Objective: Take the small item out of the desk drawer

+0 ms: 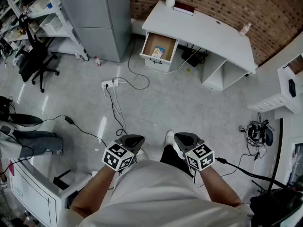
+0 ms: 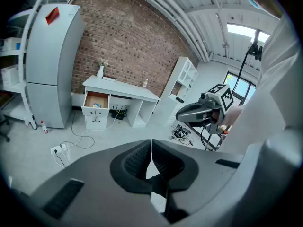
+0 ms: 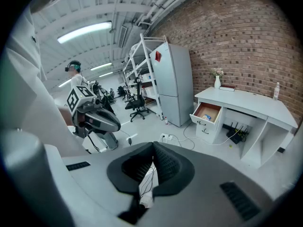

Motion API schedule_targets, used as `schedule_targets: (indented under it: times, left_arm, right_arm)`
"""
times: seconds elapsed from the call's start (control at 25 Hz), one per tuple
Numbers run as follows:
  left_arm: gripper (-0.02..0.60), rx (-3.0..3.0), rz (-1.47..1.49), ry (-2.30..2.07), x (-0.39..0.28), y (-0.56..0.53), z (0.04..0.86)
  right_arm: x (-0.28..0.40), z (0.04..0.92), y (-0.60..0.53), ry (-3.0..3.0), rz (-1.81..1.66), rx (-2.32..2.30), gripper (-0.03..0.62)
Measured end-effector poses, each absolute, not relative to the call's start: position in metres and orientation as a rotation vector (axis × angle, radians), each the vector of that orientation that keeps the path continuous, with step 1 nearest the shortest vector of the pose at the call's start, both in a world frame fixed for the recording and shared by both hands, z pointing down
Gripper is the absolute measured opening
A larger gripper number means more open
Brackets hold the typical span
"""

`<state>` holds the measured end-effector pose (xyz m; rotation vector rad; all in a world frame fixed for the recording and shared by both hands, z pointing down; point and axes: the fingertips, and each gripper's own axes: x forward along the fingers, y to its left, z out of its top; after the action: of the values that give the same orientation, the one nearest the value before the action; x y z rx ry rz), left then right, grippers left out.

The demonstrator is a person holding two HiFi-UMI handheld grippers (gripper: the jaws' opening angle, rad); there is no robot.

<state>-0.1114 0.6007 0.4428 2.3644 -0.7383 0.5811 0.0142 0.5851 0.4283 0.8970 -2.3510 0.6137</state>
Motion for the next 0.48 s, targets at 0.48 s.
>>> schedule_targets:
  times: [0.48]
  left_arm:
    - [0.025, 2.343, 0.600, -0.771, -0.086, 0.541, 0.453]
  right_arm:
    - [0.037, 0.433, 0.532, -2.342, 0.626, 0.879, 0.030]
